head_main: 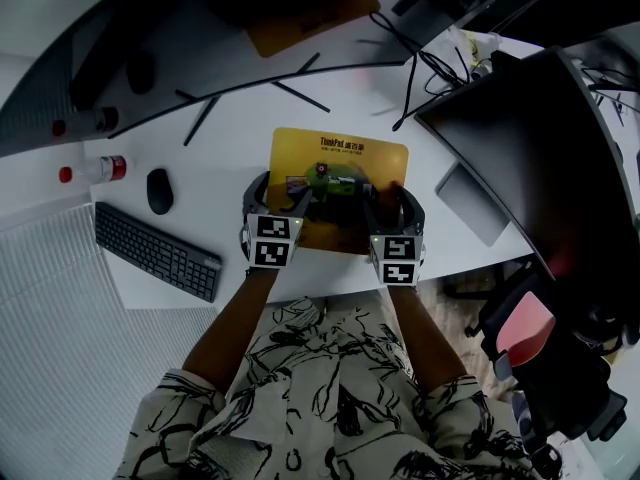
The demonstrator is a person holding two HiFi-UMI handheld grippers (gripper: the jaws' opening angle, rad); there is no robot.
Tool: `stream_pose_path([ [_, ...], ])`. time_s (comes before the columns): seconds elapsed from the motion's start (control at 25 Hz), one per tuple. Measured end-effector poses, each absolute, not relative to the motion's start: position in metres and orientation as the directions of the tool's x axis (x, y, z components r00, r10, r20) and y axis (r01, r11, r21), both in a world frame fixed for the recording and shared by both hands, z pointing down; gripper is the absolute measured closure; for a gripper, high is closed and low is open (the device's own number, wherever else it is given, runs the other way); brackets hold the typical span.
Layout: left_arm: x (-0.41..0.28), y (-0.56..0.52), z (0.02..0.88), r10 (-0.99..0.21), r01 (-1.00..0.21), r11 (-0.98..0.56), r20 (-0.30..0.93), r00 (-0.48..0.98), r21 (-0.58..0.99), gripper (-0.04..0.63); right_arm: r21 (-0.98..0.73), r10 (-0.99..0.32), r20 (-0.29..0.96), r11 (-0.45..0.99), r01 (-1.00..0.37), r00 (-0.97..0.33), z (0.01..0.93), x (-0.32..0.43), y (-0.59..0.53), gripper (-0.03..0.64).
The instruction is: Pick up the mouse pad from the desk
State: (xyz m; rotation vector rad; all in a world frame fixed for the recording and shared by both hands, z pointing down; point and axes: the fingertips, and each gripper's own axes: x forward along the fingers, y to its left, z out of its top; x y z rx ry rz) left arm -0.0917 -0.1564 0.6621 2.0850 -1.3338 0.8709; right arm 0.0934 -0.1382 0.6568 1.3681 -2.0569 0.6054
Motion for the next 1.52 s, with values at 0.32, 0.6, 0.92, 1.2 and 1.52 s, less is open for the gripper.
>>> stream_pose_path([
  [0.32,-0.092,-0.157,0.663,-0.585,-0.919,-0.386,0.749,0.312,0.081,0.221,-0.046,-0.658,0.701,0.342,-0.939,-0.274,0.657,0.095,-0.138,0.294],
  [0.6,-0.092,-0.156,0.664,-0.587,-0.919,-0.385,0.748,0.310,0.079,0.219,-0.082,-0.653,0.716,0.272,-0.959,-0.246,0.662,0.104,-0.137,0.236],
  [0.92,-0.086,-0.152,0.665,-0.578,-0.912,-0.403,0.749,0.323,0.081,0.274,-0.078,-0.660,0.711,0.268,-0.960,-0.242,0.660,0.101,-0.137,0.268],
  [1.2,-0.073,-0.148,0.666,-0.574,-0.892,-0.445,0.740,0.352,0.079,0.372,-0.078,-0.640,0.729,0.276,-0.958,-0.243,0.661,0.099,-0.136,0.295],
  [1.52,-0.074,-0.148,0.664,-0.567,-0.892,-0.444,0.744,0.353,0.085,0.371,-0.113,-0.622,0.724,0.321,-0.940,-0.299,0.659,0.089,-0.133,0.443],
])
